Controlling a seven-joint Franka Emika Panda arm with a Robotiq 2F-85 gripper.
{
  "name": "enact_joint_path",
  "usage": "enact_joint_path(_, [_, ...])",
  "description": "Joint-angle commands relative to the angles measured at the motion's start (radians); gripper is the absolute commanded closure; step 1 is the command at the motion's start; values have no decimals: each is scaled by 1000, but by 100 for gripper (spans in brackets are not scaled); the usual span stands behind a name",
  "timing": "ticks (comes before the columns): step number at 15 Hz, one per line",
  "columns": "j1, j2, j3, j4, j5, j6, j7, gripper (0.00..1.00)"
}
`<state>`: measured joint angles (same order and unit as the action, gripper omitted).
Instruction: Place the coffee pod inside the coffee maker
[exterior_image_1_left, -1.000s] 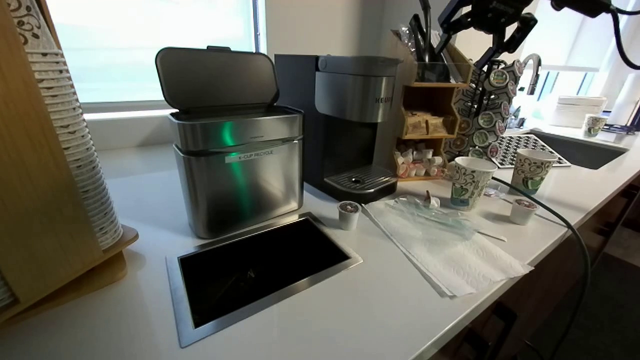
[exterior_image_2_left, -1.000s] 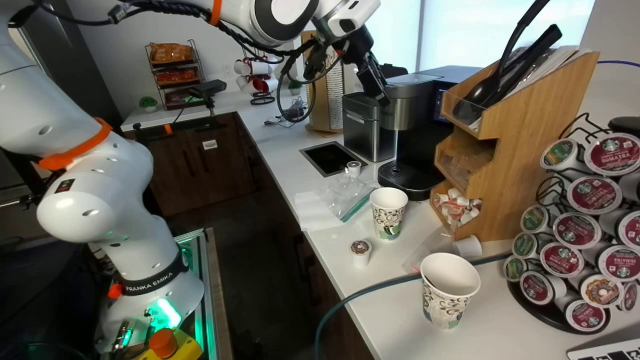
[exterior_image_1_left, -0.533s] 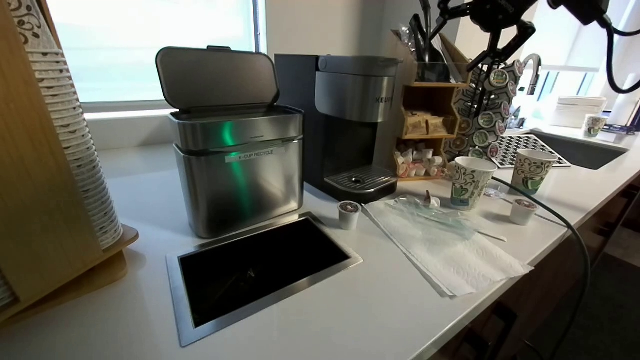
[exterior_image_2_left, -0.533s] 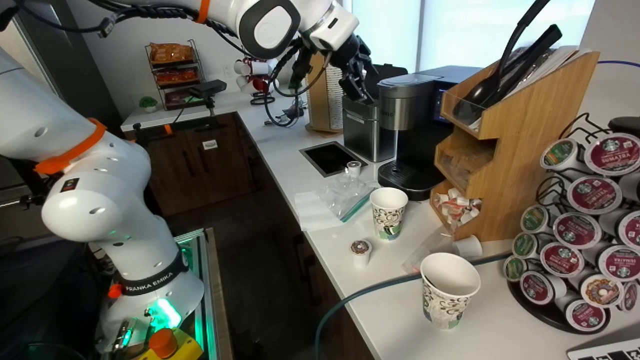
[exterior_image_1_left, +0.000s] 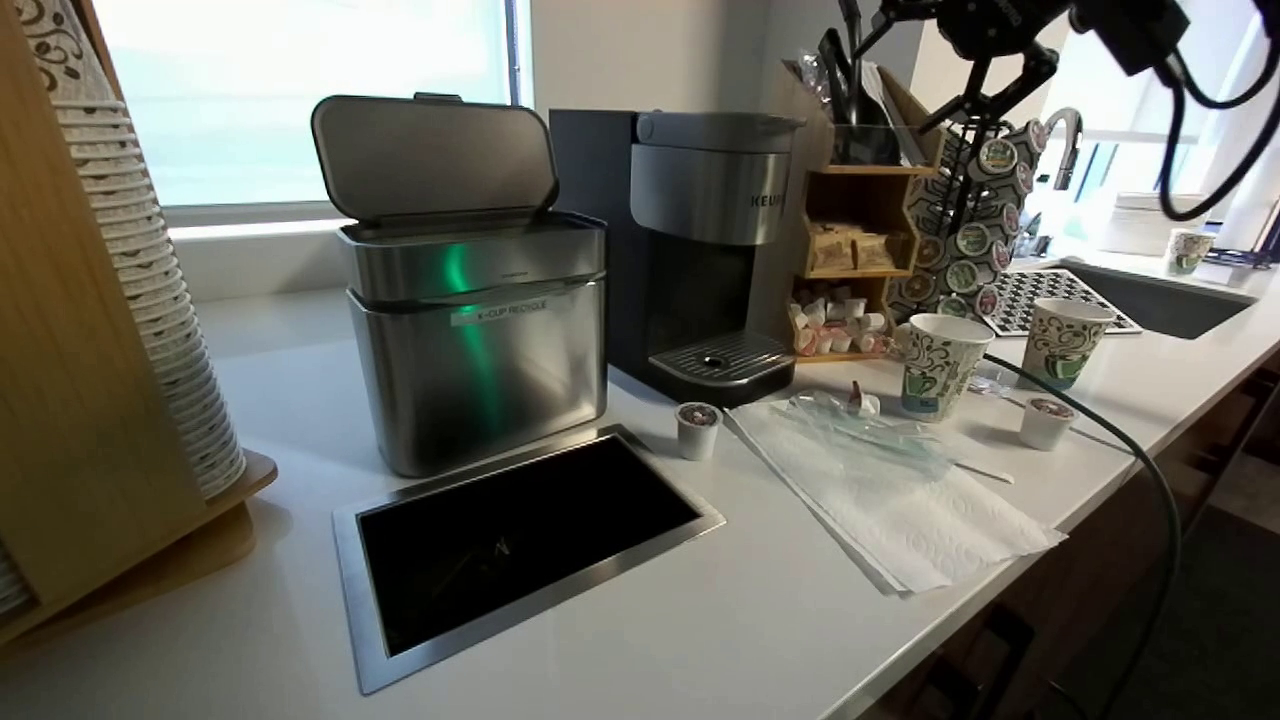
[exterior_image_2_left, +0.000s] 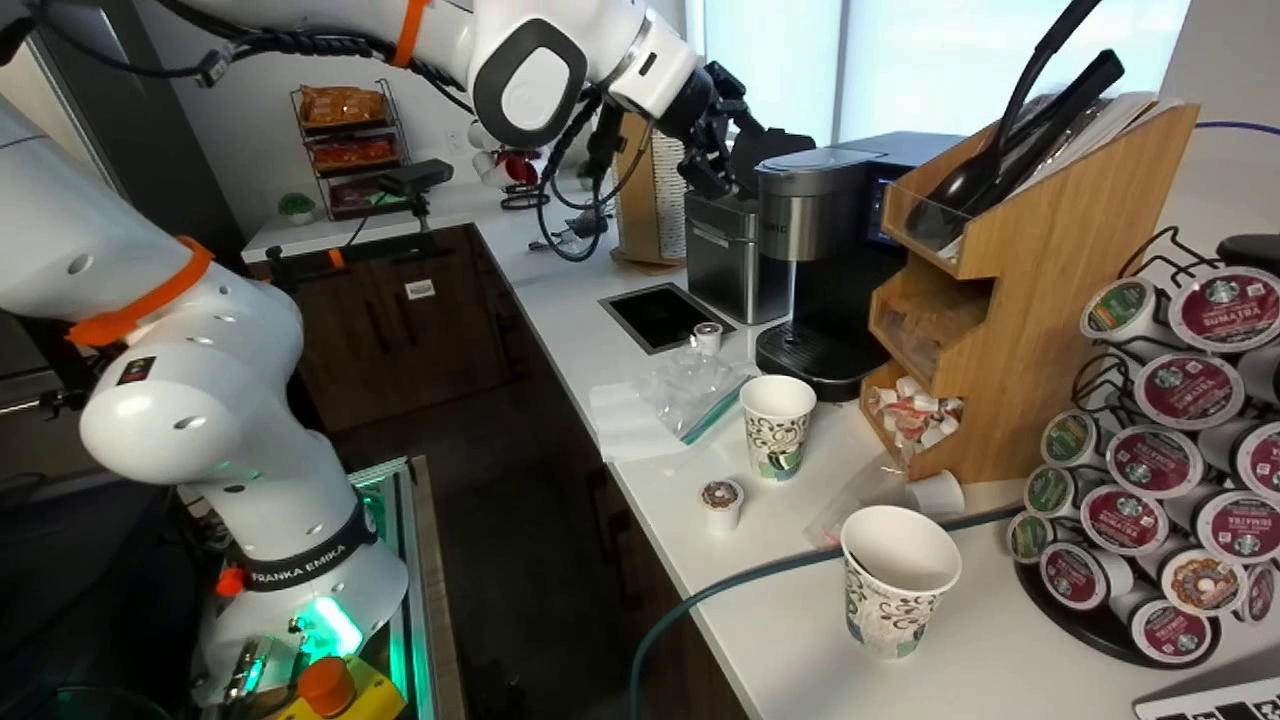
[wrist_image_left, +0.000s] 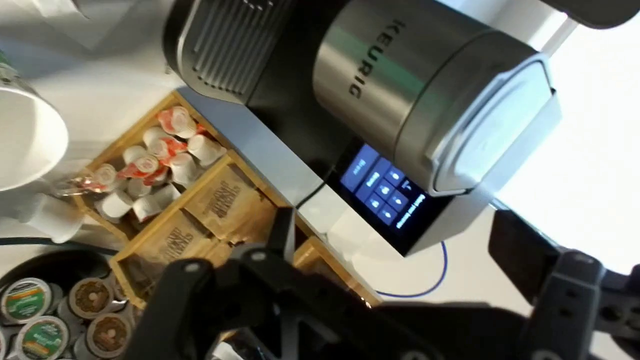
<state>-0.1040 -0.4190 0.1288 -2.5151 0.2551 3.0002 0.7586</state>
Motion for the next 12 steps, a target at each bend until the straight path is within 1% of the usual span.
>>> enact_joint_path(1, [87,135,-19,12,92,278,-11,0])
enact_joint_path(2, [118,163,-23,11,116,339,-4,0])
enact_joint_path(3, [151,183,-36,4,106,395,26,0])
enact_joint_path(4, [170,198,-36,0,107,428,46,0])
enact_joint_path(5, [176,211,-30,-8,100,470,63,0])
enact_joint_path(8, [222,272,-46,-3,52,591,124,0])
enact_joint_path(9, [225,284,-43,-3,55,618,142,0])
enact_joint_path(10, [221,278,-49,-13,39,598,135,0])
enact_joint_path(11, [206,265,-27,-2,69,574,97,0])
enact_joint_path(12, [209,274,-30,-2,66,575,99,0])
